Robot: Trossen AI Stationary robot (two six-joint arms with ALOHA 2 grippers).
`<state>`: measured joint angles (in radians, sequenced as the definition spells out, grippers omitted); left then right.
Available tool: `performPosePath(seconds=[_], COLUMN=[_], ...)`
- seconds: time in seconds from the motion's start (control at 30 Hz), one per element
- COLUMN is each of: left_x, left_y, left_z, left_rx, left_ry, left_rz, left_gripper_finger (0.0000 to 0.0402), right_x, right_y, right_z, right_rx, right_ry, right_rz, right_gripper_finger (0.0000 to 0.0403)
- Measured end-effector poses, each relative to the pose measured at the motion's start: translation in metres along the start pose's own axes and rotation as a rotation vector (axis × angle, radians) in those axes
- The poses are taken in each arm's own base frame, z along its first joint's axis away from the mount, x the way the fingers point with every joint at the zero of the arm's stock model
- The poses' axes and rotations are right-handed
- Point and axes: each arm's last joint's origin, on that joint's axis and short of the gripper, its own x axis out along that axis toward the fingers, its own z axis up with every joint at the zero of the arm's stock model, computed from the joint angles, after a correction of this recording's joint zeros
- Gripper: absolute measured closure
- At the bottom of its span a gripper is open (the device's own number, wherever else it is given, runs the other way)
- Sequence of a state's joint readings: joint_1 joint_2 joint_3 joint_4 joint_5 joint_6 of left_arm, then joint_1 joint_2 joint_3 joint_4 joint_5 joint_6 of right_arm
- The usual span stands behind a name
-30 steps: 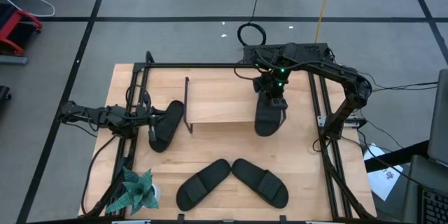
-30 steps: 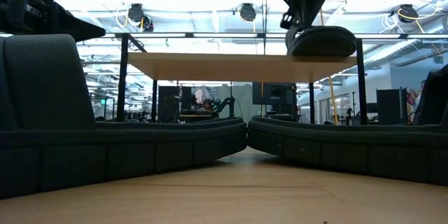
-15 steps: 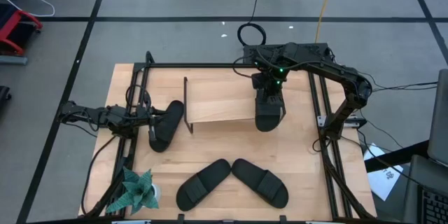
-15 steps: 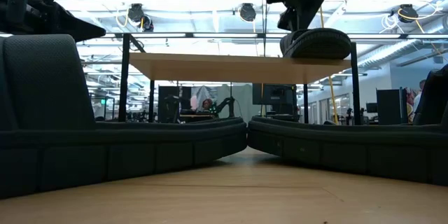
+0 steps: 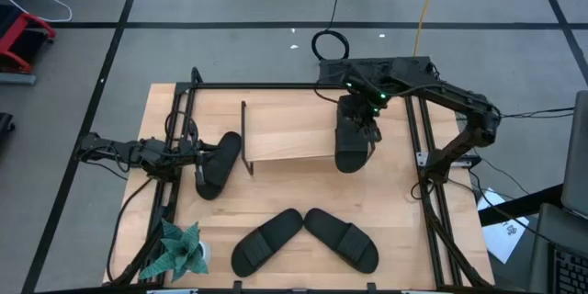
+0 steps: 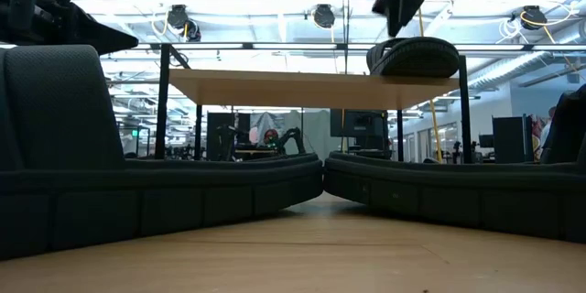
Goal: Pick and place slides into the shelf
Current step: Put the top right black slide on the shelf
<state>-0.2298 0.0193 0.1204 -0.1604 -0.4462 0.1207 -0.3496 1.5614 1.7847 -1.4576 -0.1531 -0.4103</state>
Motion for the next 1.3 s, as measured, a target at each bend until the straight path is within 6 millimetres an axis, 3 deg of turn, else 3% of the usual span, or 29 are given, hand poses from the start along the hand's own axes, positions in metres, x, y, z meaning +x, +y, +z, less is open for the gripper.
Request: performPosePath(seconds=[0.23, 0.4, 0.57, 0.7, 0.8, 0.87, 1.0, 1.1, 1.3], left_x=[0.0, 0.0, 0.0, 0.0, 0.0, 0.0, 0.0, 0.0, 0.0], left_y=[0.0, 0.0, 0.0, 0.0, 0.0, 0.0, 0.0, 0.0, 0.0], left_z=[0.0, 0.0, 0.0, 0.0, 0.0, 0.0, 0.0, 0.0, 0.0], left_rx=[0.002, 0.002, 0.002, 0.002, 0.0, -0.002, -0.003, -0.001, 0.001], left_ry=[0.0, 0.0, 0.0, 0.0, 0.0, 0.0, 0.0, 0.0, 0.0], left_rz=[0.0, 0.0, 0.0, 0.0, 0.0, 0.0, 0.0, 0.0, 0.0], left_gripper_finger=[0.0382, 0.0382, 0.0382, 0.0382, 0.0382, 0.0382, 0.0382, 0.0382, 0.0382], right_x=[-0.032, -0.036, -0.018, 0.008, 0.026, 0.036, 0.044, 0.043, 0.068], right_y=[0.05, 0.074, 0.087, 0.087, 0.09, 0.099, 0.123, 0.141, 0.166], right_z=[-0.012, -0.019, -0.025, -0.016, -0.011, -0.014, -0.019, -0.02, -0.021], right_rx=[0.021, 0.023, 0.001, -0.063, -0.059, -0.149, -0.266, -0.264, -0.233], right_ry=[-0.054, -0.117, -0.154, -0.247, -0.266, -0.228, -0.173, -0.236, -0.403], right_rz=[-0.204, -0.165, 0.0, -0.008, -0.129, -0.249, -0.693, -0.972, -0.986], right_gripper_finger=[0.0276, 0.031, 0.0323, 0.0323, 0.0323, 0.0323, 0.0323, 0.0323, 0.0323])
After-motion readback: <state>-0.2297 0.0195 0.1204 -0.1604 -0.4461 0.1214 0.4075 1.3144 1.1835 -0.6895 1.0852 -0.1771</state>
